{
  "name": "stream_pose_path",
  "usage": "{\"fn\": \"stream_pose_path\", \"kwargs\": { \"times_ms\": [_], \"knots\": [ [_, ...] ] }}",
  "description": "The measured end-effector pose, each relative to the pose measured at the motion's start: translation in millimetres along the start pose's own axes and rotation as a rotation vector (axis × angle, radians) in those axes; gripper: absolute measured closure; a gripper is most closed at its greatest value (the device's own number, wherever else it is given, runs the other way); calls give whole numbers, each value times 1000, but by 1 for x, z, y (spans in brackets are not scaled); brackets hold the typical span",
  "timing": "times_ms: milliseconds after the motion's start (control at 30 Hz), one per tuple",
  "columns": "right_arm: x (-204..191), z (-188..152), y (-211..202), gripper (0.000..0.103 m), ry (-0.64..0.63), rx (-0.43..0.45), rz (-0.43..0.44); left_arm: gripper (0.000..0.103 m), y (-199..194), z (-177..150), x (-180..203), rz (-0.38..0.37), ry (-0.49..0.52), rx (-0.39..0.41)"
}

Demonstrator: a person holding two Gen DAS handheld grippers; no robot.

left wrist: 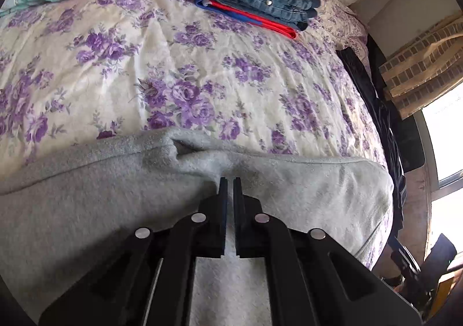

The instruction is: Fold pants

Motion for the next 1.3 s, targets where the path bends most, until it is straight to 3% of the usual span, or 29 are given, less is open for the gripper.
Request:
{"fn": "stream_pose_path", "kwargs": {
  "times_ms": [133, 233, 300, 367, 467, 600, 633, 667, 700, 867, 1000, 1133, 1300],
  "knots": [
    [44, 6, 10, 36, 184, -25, 100, 100, -17, -40, 37, 29, 103, -7],
    [66, 9, 32, 36, 296, -62, 171, 99, -5, -83, 45, 25, 101, -67],
    [77, 11, 48, 36, 357, -95, 233, 99, 12, -109, 34, 87, 74, -108],
    [84, 17, 63, 36, 403, -115, 284, 99, 10, -118, 28, 62, 51, -58],
    [86, 36, 74, 36, 439, -92, 376, 99, 6, -121, 23, 41, -1, -79],
    [90, 50, 79, 32, 474, -69, 451, 100, 1, -118, 46, 91, 47, -78],
    [90, 49, 80, 36, 471, -58, 436, 100, 2, -117, 59, 66, 70, -82],
    [91, 46, 80, 64, 458, -51, 400, 100, 4, -115, 75, 33, 91, -87],
    [91, 44, 81, 75, 442, -52, 387, 100, 8, -112, 90, 18, 110, -88],
    [90, 43, 77, 77, 398, -51, 321, 100, 45, -75, 166, -25, 148, -94],
    [88, 44, 77, 76, 364, -44, 273, 100, 77, -57, 213, 12, 200, -80],
    [88, 45, 80, 75, 347, -49, 254, 99, 128, -50, 206, 72, 148, -146],
    [87, 46, 81, 75, 335, -43, 233, 99, 121, -61, 203, 50, 158, -94]
  ]
}}
Point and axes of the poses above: each gripper's, at about its wrist camera, not at the fingertips, and y roughly the way its jaws point, x to its right, z to its top, the point moved 8 cm from there along y, roughly the way its jaws point, and after that the axes turned 6 degrees about -x, right-handed, at the moved point
